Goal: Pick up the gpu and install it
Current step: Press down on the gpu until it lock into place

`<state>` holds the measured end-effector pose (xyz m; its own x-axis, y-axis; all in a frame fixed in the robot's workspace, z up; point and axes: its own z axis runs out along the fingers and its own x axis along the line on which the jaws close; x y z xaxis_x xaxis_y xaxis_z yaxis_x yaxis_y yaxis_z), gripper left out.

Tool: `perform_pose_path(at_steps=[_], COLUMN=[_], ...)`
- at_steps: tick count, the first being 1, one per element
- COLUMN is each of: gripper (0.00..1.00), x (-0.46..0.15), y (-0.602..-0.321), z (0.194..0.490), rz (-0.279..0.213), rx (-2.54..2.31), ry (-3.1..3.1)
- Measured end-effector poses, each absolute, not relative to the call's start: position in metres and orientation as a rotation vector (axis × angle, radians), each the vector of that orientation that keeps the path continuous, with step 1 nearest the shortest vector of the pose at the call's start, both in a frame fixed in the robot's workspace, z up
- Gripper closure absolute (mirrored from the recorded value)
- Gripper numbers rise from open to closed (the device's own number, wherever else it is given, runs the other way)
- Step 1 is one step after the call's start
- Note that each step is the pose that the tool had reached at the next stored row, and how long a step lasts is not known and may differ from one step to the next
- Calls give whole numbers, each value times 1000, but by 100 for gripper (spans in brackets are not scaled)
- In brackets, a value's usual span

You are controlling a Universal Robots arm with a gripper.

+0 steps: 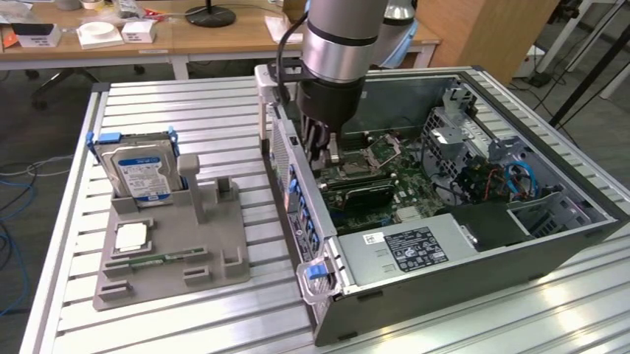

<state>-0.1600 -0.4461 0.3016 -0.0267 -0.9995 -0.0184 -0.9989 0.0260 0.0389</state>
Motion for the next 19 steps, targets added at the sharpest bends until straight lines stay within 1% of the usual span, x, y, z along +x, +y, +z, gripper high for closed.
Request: perform_pose_path(at_steps=[6,13,19], gripper=[87,87,87], x=[-161,-160,-143], y=[-446,-446,-446], z=[297,300,300], rz=[-47,-53,-59], rx=[2189,2194,2202], ry=[-2247,-2253,-2260])
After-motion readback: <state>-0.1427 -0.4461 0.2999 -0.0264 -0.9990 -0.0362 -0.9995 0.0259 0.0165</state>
